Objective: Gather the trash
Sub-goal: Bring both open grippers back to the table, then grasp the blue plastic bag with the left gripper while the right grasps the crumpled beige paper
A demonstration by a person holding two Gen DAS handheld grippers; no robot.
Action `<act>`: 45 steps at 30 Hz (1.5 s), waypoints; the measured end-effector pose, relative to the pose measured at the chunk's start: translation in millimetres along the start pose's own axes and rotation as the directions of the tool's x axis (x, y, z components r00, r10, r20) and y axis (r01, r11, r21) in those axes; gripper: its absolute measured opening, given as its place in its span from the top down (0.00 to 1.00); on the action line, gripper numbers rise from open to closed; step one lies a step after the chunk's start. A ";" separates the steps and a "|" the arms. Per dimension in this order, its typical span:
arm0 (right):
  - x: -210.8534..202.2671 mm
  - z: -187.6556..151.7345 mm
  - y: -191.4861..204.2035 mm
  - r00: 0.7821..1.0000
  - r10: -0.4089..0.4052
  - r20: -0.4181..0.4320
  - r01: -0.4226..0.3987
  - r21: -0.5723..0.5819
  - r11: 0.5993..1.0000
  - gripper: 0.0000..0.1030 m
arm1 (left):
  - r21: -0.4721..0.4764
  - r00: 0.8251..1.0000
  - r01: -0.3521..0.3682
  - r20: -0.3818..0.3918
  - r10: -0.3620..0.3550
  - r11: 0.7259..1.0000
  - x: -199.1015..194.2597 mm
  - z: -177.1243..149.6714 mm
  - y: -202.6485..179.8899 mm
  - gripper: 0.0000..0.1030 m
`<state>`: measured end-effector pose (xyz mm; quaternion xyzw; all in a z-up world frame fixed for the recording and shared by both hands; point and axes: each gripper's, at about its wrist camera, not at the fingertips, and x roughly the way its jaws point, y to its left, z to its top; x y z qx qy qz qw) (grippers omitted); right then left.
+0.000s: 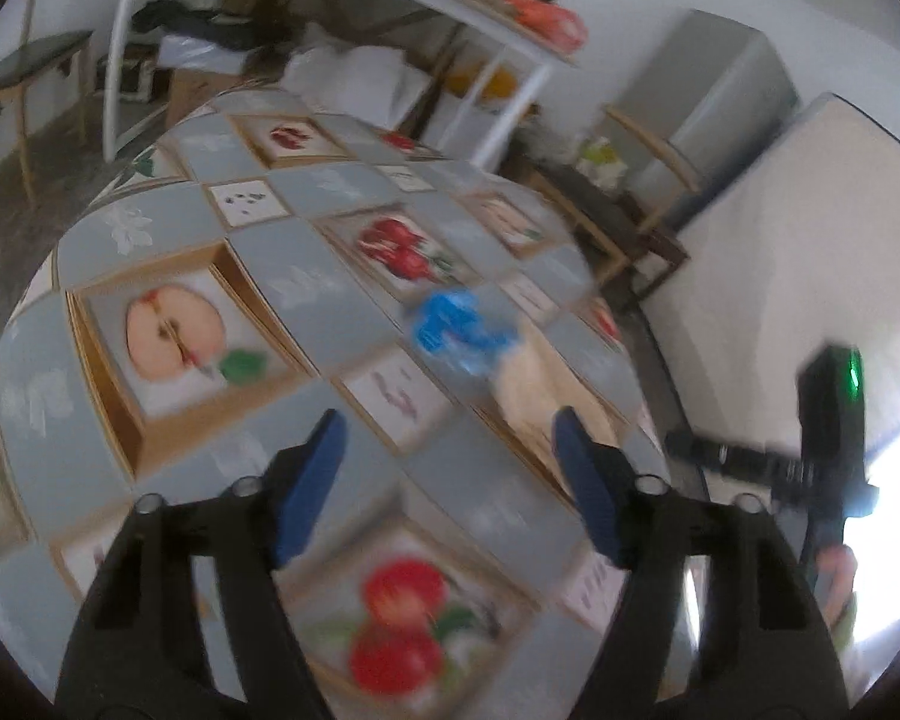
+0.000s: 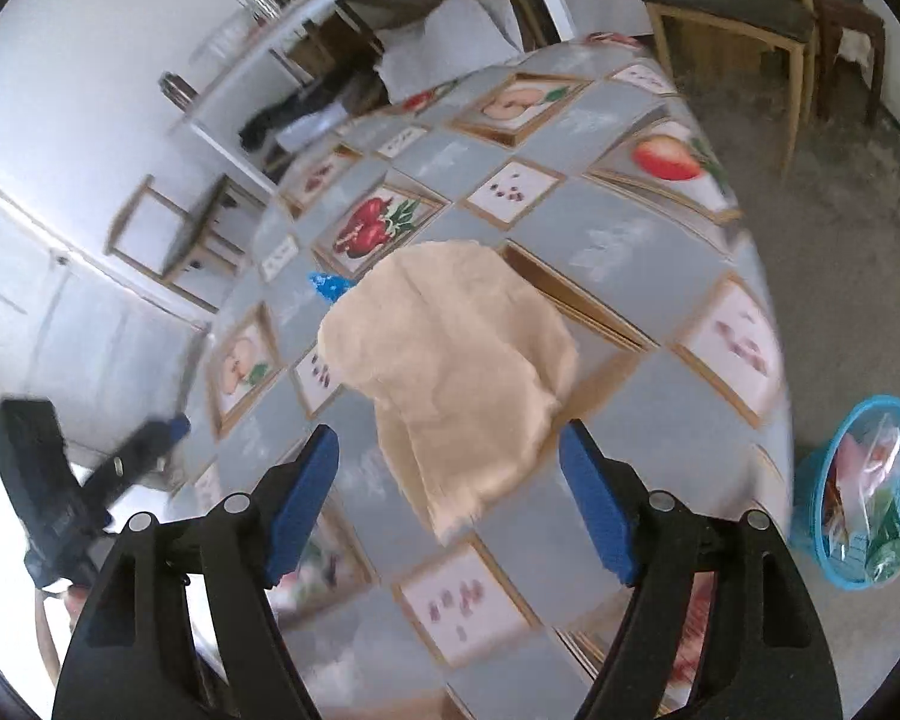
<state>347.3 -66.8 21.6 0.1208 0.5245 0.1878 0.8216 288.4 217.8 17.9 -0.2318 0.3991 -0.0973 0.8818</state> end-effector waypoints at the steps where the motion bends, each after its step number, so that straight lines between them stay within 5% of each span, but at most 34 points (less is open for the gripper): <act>1: 7.3 2.8 5.3 1.000 -0.020 0.004 0.020 -0.008 1.000 0.28 | 0.001 1.000 0.008 -0.024 -0.008 1.000 14.4 12.6 2.7 0.37; 8: 56.3 24.0 26.7 0.993 -0.122 -0.007 0.121 -0.055 0.991 0.28 | 0.013 0.990 -0.032 -0.140 0.034 0.999 107.8 70.2 2.9 0.37; 13: 79.4 29.0 32.4 0.980 -0.197 -0.008 0.195 -0.115 0.974 0.28 | 0.038 0.974 -0.063 -0.216 0.070 0.997 150.5 75.3 -7.6 0.38; 18: 88.4 21.8 29.2 0.961 -0.278 0.006 0.275 -0.172 0.946 0.30 | 0.123 0.962 -0.088 -0.245 0.117 0.988 167.9 63.4 -20.6 0.54; 22: 85.2 11.0 27.2 0.951 -0.309 0.017 0.306 -0.209 0.929 0.48 | 0.170 0.957 -0.105 -0.252 0.146 0.980 171.9 53.6 -24.8 0.69; 25: 78.3 5.1 24.6 0.957 -0.289 0.003 0.283 -0.212 0.935 0.70 | 0.161 0.956 -0.095 -0.261 0.136 0.982 167.1 48.7 -25.0 0.91; 29: 70.6 -6.2 21.4 0.969 -0.245 -0.027 0.235 -0.205 0.950 0.91 | 0.177 0.953 -0.091 -0.270 0.137 0.980 150.5 32.8 -27.5 0.95; 35: 48.4 -55.2 27.4 0.984 -0.167 -0.063 0.147 -0.245 0.958 0.93 | 0.195 0.954 -0.070 -0.272 0.122 0.978 99.3 -24.9 -16.5 0.96; 41: 20.4 -124.3 49.9 0.987 -0.137 -0.089 0.090 -0.397 0.913 0.94 | 0.142 0.972 -0.076 -0.212 0.106 0.987 24.0 -91.0 0.7 0.96; 45: 6.5 -157.9 60.7 0.988 -0.127 -0.093 0.068 -0.475 0.877 0.93 | 0.038 0.993 0.023 -0.114 -0.018 0.999 -25.5 -118.7 1.8 0.97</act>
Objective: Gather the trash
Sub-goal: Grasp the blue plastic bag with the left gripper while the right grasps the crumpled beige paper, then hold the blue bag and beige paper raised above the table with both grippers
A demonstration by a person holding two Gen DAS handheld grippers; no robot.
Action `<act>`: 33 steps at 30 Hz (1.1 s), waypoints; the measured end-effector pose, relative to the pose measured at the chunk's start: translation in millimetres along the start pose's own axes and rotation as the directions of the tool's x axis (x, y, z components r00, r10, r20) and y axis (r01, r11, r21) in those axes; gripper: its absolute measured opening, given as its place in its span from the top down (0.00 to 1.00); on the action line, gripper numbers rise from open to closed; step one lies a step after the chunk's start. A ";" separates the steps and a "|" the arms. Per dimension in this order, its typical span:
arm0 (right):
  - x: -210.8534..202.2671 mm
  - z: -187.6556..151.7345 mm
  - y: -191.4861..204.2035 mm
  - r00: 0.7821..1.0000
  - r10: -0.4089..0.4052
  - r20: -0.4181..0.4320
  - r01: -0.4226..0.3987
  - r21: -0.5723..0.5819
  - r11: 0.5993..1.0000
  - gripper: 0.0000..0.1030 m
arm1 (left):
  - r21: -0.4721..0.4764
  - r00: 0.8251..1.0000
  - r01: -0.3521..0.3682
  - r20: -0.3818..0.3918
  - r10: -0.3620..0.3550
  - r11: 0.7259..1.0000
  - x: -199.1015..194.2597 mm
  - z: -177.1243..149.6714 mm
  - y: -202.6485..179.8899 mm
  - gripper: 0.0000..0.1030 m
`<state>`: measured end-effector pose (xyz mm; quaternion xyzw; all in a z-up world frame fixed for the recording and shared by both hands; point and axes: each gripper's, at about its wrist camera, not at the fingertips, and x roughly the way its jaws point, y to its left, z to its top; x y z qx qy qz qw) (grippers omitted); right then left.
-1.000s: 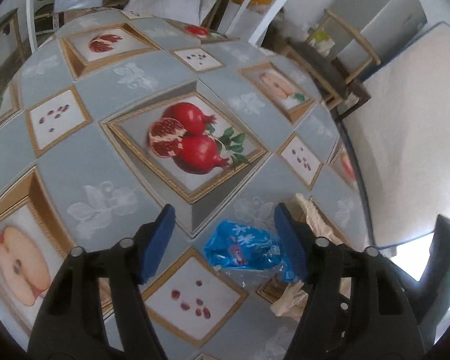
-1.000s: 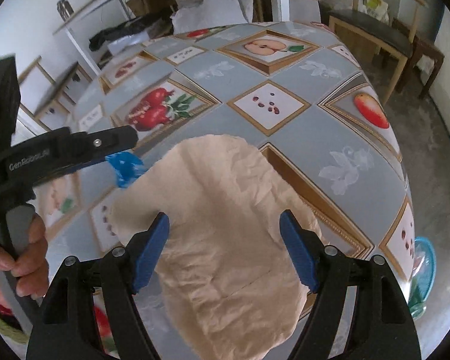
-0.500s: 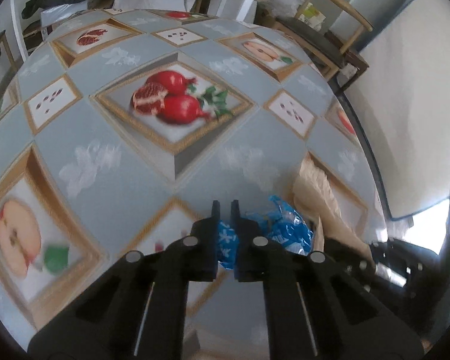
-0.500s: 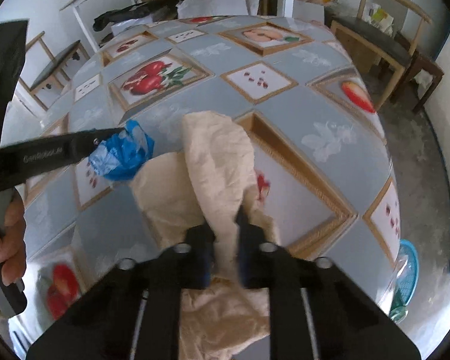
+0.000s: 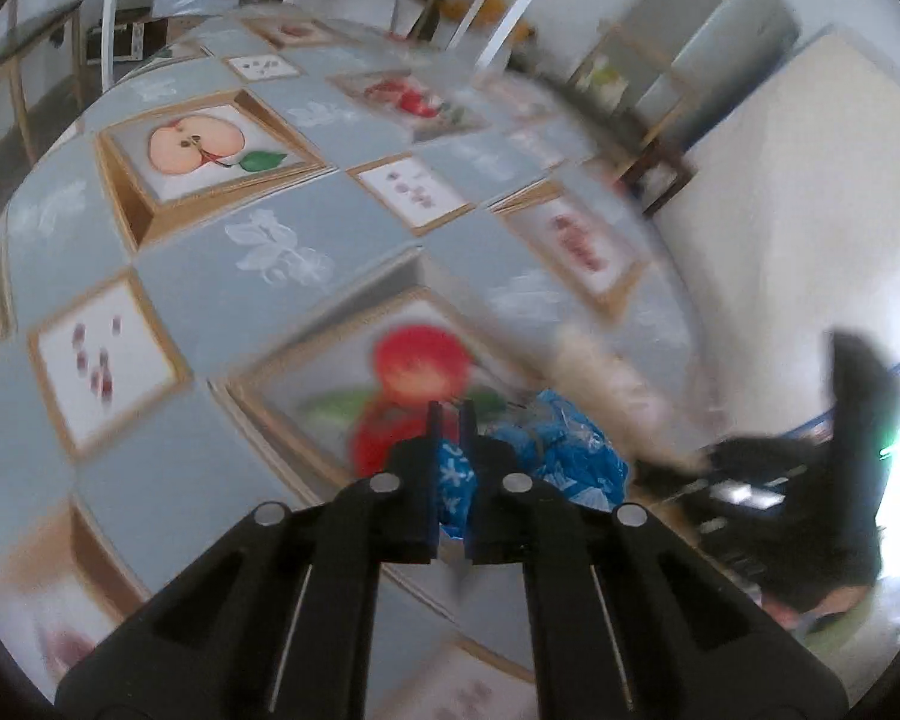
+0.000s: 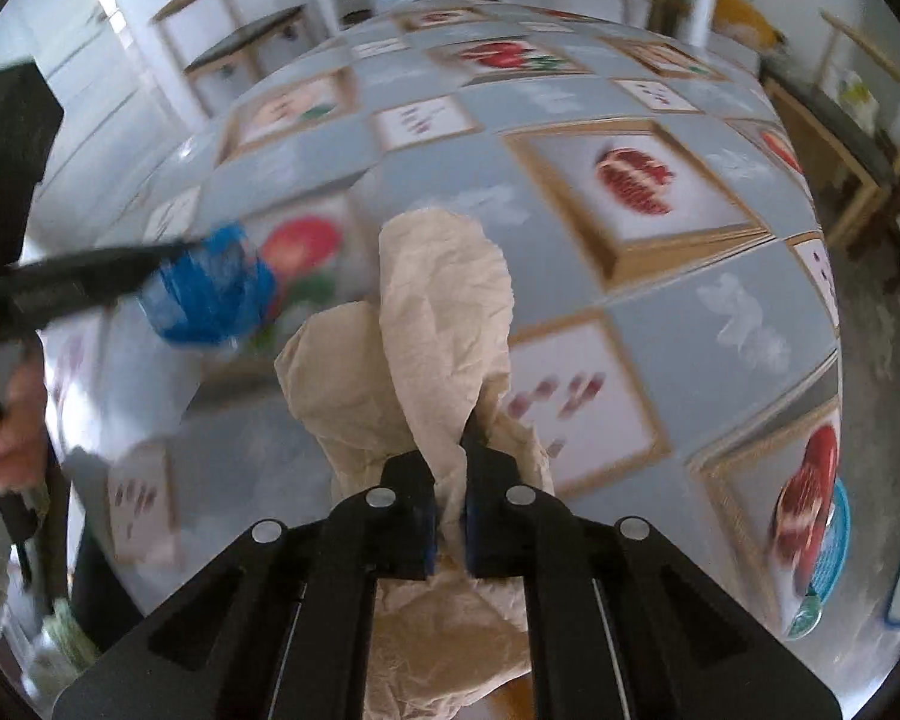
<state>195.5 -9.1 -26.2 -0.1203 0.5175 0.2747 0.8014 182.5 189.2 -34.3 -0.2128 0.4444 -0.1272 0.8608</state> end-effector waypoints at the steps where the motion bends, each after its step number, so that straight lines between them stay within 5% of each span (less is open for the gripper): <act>1: -2.1 -5.1 4.8 1.000 0.007 0.005 -0.007 -0.018 1.000 0.93 | -0.010 0.999 0.035 0.023 -0.034 0.999 -6.7 -4.8 -3.4 0.97; 4: -7.1 -14.4 11.6 1.000 0.024 0.004 -0.024 -0.028 0.999 0.91 | -0.006 0.997 0.075 0.019 -0.075 0.997 -5.0 -15.6 -16.9 0.97; 6: -12.9 -18.2 8.0 1.000 0.031 -0.001 -0.031 0.001 1.000 0.85 | 0.023 0.999 0.035 -0.003 -0.035 0.999 4.4 -22.4 -25.2 0.97; 11: -50.9 -38.8 -11.2 0.994 0.055 0.094 -0.061 0.058 0.996 0.46 | 0.051 0.999 -0.017 -0.041 0.019 0.999 22.3 -33.0 -28.3 0.97; 14: -54.9 -44.3 -17.4 0.993 0.054 0.106 -0.058 0.040 0.997 0.37 | 0.055 0.999 -0.020 -0.046 0.023 0.998 25.4 -34.8 -24.5 0.97; 21: -19.1 -41.1 -9.0 0.996 0.087 0.020 -0.087 0.007 0.996 0.33 | 0.025 1.000 -0.009 0.026 0.008 1.000 2.2 -31.6 -19.2 0.97; 27: -10.7 -41.8 13.8 0.999 -0.011 0.035 0.014 -0.102 0.995 0.29 | -0.002 0.998 -0.028 0.057 0.028 1.000 -14.4 -36.9 -11.6 0.97; 33: -15.9 -49.2 22.2 0.999 -0.022 0.040 0.026 -0.101 0.995 0.42 | -0.023 0.995 -0.070 0.067 0.071 0.997 -14.7 -45.2 -6.6 0.97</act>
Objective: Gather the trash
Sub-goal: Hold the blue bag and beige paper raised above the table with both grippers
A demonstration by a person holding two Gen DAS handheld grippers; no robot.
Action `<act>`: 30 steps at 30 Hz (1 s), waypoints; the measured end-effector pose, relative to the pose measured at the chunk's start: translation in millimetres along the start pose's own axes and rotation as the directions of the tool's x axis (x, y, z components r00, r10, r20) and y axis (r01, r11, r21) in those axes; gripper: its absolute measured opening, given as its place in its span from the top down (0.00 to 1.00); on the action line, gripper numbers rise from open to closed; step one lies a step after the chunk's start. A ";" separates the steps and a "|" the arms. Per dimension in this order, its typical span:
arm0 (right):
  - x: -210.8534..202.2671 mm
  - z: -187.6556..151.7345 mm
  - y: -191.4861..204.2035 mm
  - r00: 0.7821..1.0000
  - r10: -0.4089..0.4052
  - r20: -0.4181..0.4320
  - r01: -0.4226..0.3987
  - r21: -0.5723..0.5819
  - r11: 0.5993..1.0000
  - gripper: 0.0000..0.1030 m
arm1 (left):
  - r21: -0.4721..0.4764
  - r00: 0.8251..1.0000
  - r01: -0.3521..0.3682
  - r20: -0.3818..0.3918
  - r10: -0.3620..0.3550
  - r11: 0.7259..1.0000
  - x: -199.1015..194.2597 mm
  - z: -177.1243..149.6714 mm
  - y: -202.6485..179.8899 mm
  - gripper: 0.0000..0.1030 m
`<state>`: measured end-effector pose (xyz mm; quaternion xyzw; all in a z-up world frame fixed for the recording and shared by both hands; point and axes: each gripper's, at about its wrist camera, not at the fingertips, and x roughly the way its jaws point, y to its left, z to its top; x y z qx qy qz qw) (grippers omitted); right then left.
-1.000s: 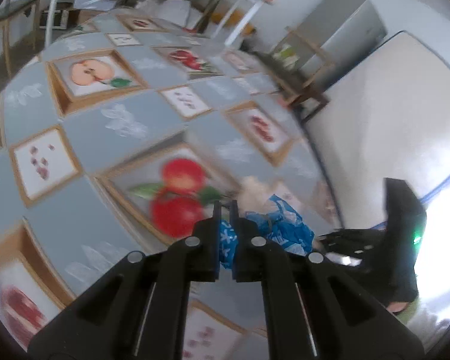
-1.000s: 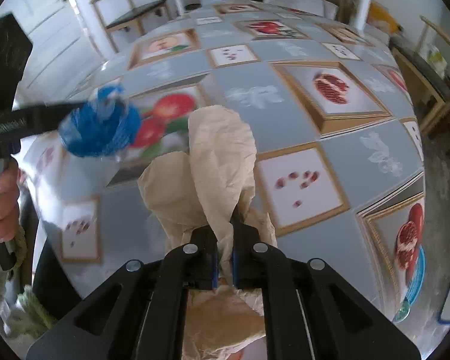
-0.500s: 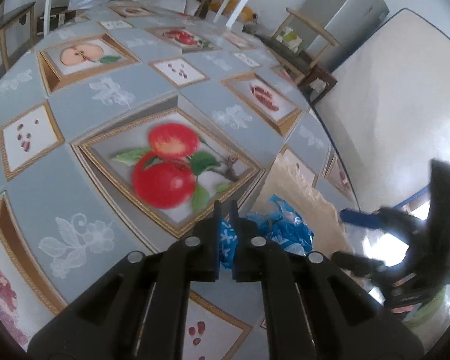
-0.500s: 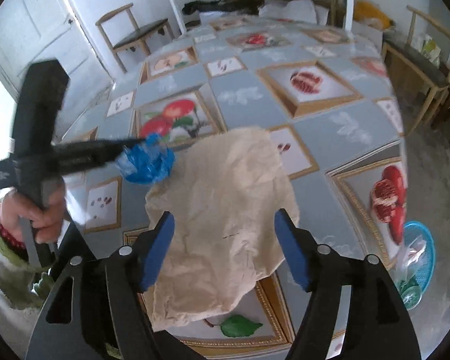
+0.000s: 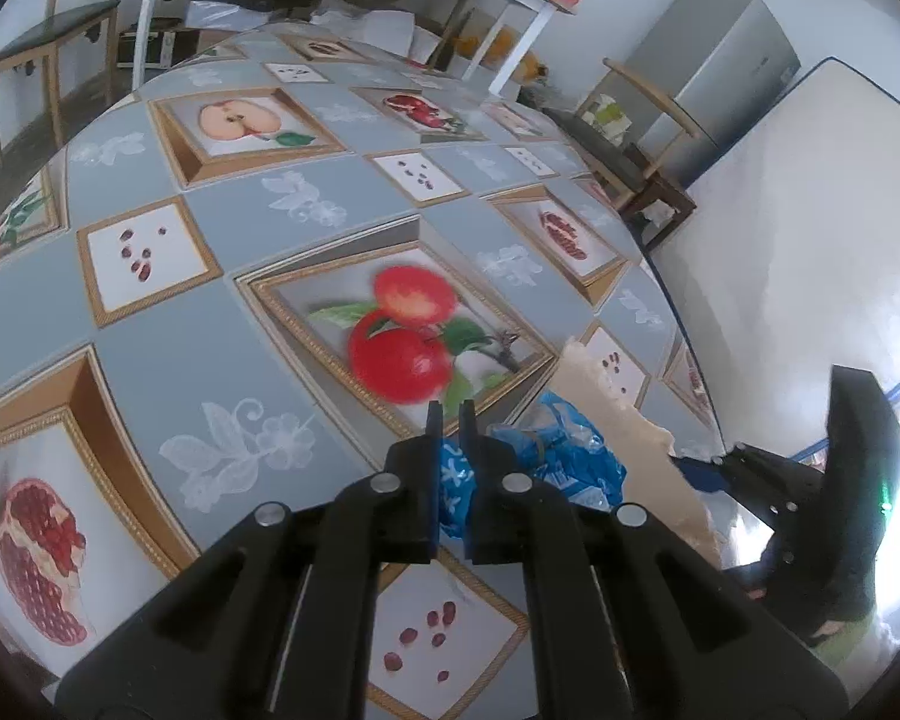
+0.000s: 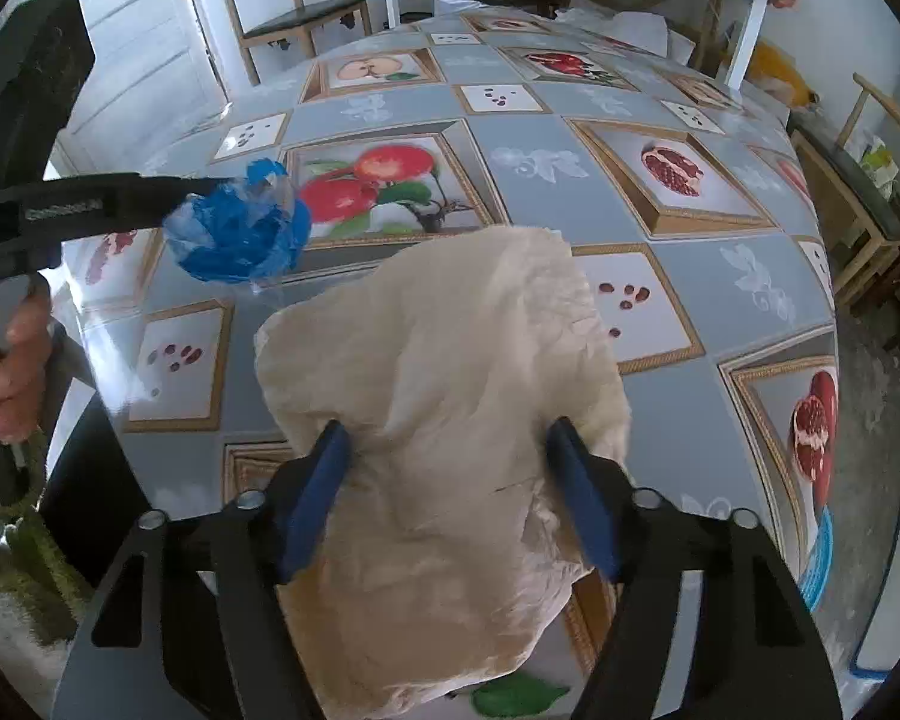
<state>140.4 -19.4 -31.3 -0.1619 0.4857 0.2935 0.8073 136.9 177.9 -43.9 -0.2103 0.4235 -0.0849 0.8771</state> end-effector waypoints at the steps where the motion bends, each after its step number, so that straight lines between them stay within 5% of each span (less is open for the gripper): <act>1: -1.1 -0.9 0.9 1.000 -0.002 0.001 0.002 0.004 1.000 0.48 | 0.006 1.000 -0.014 0.003 0.014 1.000 0.1 -1.3 -0.6 0.97; 5: -6.8 -6.7 2.1 1.000 -0.011 -0.002 0.011 0.039 0.999 0.70 | 0.037 0.999 -0.051 0.014 0.051 0.998 -0.2 -3.9 -4.2 0.97; 13: -12.3 -17.1 4.9 0.999 -0.039 0.008 0.038 0.122 0.992 0.91 | 0.111 0.992 -0.117 0.067 0.110 0.987 -6.2 -5.8 -20.4 0.97; 30: -35.7 -13.9 -25.1 0.994 -0.057 0.092 0.025 0.316 0.948 0.94 | 0.206 0.978 -0.171 0.157 0.140 0.964 -25.7 -8.6 -44.1 0.97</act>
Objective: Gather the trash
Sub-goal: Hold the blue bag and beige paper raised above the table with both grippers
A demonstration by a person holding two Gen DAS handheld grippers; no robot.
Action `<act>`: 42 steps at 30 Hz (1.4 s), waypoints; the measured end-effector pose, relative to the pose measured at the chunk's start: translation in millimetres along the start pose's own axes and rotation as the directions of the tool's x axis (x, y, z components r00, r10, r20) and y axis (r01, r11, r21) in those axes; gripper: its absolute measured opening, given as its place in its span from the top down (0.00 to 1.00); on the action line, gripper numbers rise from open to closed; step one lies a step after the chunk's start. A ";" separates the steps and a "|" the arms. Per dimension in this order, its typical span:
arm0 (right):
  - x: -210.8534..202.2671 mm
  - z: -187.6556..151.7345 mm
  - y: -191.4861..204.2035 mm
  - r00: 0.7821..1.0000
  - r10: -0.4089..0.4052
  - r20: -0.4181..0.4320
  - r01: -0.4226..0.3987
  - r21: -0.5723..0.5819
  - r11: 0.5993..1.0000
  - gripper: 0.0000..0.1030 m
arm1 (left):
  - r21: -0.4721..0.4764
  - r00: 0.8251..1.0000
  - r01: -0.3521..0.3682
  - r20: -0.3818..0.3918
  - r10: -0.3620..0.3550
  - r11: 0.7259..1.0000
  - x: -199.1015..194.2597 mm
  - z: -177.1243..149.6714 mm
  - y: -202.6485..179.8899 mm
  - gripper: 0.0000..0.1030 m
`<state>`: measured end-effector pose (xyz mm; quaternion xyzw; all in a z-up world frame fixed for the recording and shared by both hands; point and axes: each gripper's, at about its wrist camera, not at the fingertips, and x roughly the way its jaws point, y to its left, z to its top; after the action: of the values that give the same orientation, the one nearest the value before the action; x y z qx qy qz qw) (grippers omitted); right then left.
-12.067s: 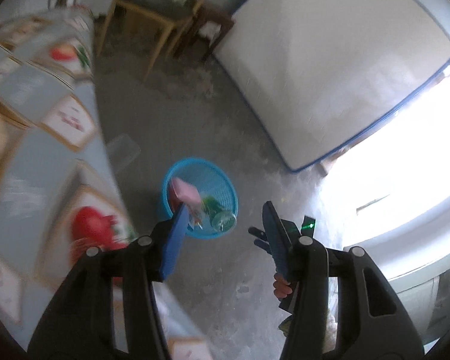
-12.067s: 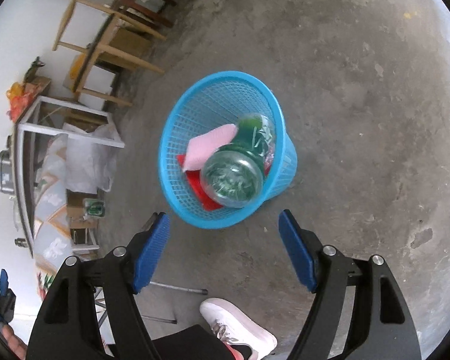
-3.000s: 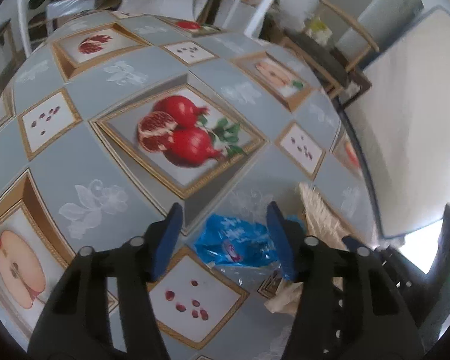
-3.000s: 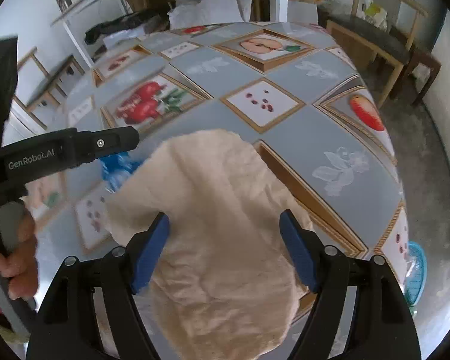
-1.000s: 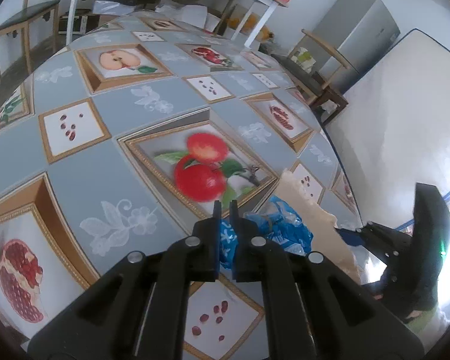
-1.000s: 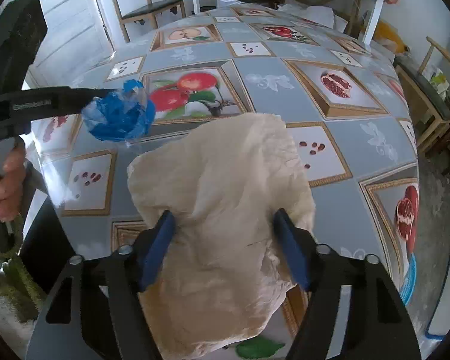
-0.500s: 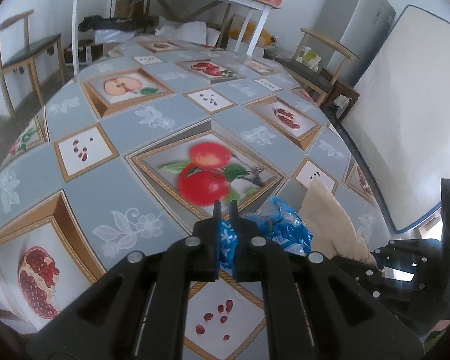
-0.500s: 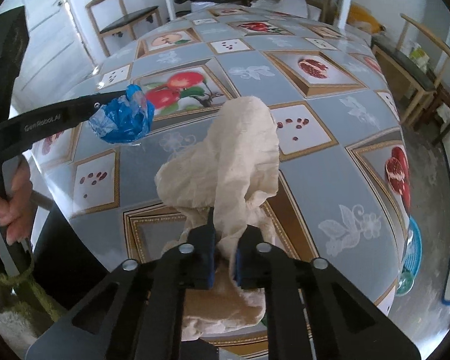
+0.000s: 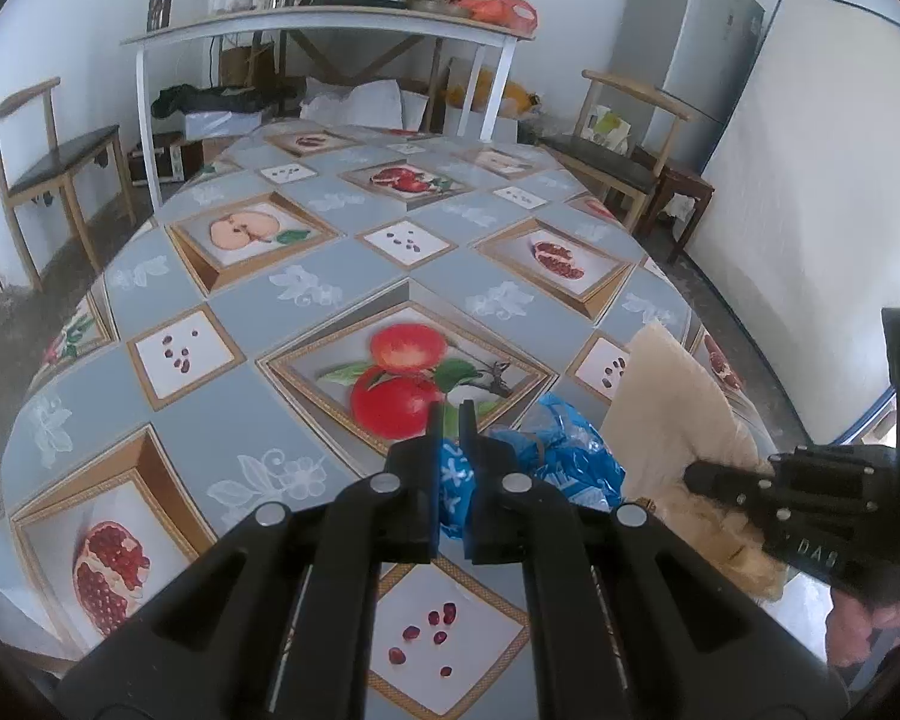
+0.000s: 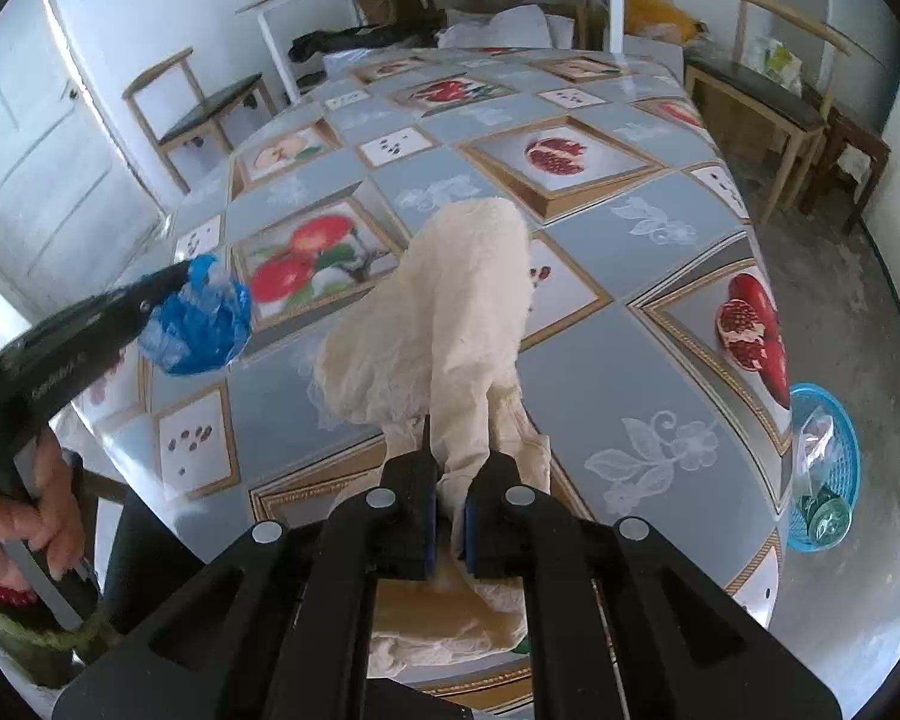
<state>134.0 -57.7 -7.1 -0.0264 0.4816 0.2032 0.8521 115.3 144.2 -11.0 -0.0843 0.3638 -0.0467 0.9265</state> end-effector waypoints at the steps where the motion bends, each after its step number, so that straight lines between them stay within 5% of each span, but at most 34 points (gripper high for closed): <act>1: -1.4 0.6 -2.2 1.000 0.001 0.004 -0.001 0.011 1.000 0.94 | 0.001 1.000 0.000 0.003 0.000 1.000 -0.7 -0.1 -1.2 0.97; 17: -21.7 3.2 -27.4 0.998 0.031 0.063 -0.039 0.130 0.991 0.94 | 0.012 0.998 0.045 0.045 -0.046 0.999 -18.5 3.8 -15.9 0.97; 42: -25.5 -3.2 -25.3 0.997 0.037 0.062 -0.045 0.135 0.990 0.94 | 0.017 0.997 0.064 0.037 -0.064 0.998 -16.2 3.1 -23.5 0.97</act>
<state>129.2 -89.8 8.6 0.0480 0.4691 0.1879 0.8616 105.0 123.9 6.4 -0.0893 0.3430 -0.0777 0.9319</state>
